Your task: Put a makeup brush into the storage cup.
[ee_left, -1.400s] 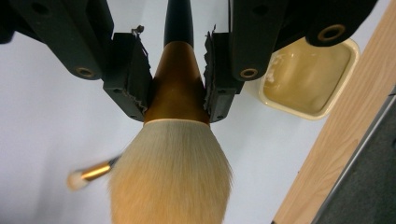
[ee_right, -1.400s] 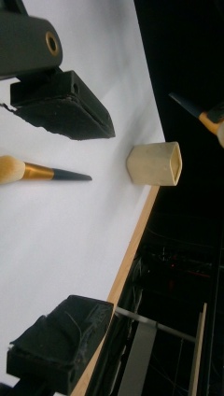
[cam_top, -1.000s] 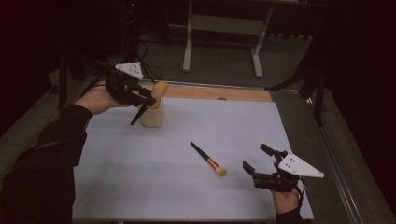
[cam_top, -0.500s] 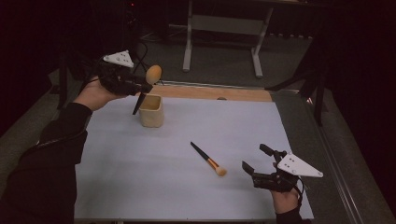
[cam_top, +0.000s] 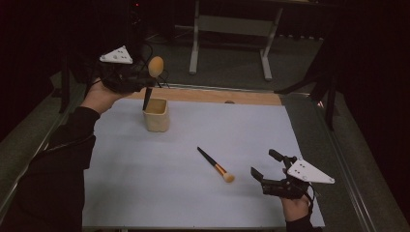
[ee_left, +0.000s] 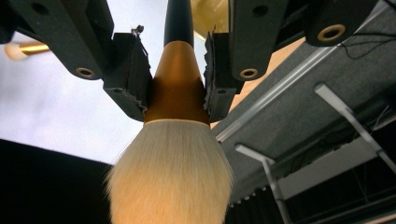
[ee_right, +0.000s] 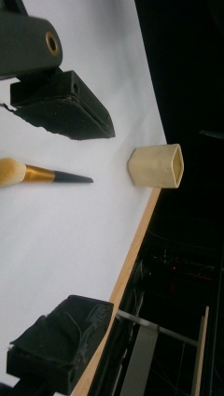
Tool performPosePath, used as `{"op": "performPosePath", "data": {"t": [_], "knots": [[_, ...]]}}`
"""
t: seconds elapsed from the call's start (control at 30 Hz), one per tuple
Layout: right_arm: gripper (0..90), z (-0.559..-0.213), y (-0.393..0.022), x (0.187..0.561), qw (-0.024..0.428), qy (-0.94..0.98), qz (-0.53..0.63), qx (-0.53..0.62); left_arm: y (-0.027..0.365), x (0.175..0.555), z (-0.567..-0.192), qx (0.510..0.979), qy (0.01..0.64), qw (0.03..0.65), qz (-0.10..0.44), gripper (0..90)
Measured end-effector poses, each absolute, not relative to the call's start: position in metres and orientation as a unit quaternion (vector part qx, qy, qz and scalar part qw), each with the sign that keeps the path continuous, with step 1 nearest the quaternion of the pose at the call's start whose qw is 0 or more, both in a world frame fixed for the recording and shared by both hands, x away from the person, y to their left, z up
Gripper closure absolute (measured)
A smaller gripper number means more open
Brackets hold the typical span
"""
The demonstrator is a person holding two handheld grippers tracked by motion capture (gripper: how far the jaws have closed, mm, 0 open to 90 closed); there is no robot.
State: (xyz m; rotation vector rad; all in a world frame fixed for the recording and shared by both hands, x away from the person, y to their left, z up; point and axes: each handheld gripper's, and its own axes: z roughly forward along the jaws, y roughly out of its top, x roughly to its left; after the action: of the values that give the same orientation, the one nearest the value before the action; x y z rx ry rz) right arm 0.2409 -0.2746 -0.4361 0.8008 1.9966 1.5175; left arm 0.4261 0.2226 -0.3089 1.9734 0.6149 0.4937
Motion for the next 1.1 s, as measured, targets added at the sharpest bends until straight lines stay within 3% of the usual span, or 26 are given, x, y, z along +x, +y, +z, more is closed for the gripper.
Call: {"op": "performPosePath", "data": {"t": [1.1], "knots": [[13.7, -0.436, -0.274, 0.241, 0.248, 0.735, 0.560, 0.289, 0.238, 0.446, -0.342, 0.724, 0.303, 0.575, 0.231, 63.4]]}}
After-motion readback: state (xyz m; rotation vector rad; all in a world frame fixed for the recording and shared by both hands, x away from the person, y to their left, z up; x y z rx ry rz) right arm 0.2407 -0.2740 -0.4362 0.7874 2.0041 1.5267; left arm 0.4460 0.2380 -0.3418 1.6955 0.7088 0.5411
